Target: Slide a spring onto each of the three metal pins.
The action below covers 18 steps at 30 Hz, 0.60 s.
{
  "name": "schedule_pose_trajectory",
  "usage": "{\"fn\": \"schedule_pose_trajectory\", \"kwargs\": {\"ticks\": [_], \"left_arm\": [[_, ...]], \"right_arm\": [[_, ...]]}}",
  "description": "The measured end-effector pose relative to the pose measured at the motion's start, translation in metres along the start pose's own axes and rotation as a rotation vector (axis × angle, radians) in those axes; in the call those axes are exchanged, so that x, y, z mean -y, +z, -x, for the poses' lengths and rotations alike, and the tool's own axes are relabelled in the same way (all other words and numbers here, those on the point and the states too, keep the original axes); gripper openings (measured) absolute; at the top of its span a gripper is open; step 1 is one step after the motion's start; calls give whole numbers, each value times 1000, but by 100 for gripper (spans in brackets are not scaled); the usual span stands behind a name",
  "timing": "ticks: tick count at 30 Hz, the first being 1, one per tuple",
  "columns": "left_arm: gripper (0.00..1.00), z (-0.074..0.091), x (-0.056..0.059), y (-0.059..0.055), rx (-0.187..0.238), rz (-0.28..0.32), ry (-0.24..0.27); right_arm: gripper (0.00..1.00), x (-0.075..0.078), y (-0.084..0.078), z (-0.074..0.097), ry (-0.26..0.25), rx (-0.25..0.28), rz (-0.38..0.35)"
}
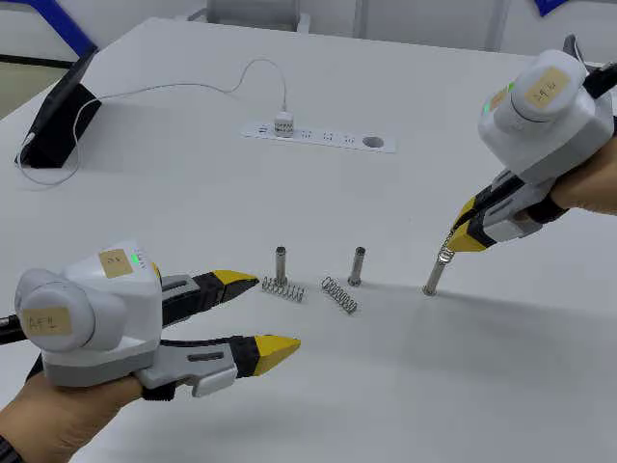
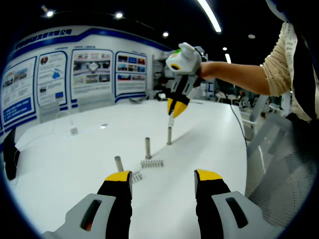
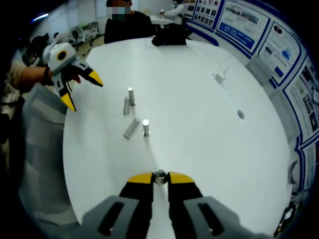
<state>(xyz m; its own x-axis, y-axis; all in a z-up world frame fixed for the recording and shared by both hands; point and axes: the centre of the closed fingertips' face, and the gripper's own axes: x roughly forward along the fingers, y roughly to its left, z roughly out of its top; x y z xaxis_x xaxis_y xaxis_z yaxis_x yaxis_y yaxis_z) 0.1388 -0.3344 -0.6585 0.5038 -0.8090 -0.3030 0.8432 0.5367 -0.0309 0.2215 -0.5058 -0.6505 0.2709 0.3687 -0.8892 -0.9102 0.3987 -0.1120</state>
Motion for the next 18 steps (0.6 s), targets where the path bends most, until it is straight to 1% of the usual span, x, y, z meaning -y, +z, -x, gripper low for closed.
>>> {"fn": "schedule_pose_trajectory", "kwargs": {"ticks": [5, 12, 18], "left_arm": [[51, 0, -4, -1, 0, 8, 0], [50, -2, -5, -2, 2, 12, -4], [50, -3, -5, -3, 2, 14, -10]], "right_arm": [[12, 0, 0, -4, 8, -14, -1], [12, 0, -3, -11, 12, -42, 2], [12, 2, -8, -23, 19, -66, -7]]}}
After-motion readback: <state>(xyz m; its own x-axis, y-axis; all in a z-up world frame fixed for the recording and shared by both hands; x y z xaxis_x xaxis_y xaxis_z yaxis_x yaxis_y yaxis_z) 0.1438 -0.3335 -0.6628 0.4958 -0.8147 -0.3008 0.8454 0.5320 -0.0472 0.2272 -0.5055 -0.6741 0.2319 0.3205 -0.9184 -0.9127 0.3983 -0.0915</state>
